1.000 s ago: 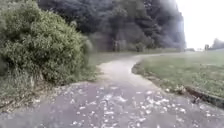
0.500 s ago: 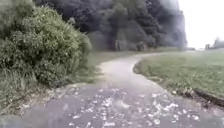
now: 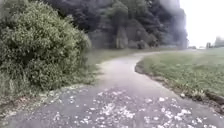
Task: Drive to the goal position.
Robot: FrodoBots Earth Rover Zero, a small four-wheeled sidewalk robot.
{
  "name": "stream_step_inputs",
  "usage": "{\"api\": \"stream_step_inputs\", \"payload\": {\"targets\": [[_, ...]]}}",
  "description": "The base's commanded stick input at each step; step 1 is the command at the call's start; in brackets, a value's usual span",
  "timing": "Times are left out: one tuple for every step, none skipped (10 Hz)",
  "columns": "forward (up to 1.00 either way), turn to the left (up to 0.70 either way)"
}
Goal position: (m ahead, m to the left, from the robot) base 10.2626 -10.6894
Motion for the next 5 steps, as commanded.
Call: {"api": "stream_step_inputs", "payload": {"targets": [[0.85,0.0],[0.85,0.0],[0.85,0.0],[0.85,0.0],[1.0,0.0]]}}
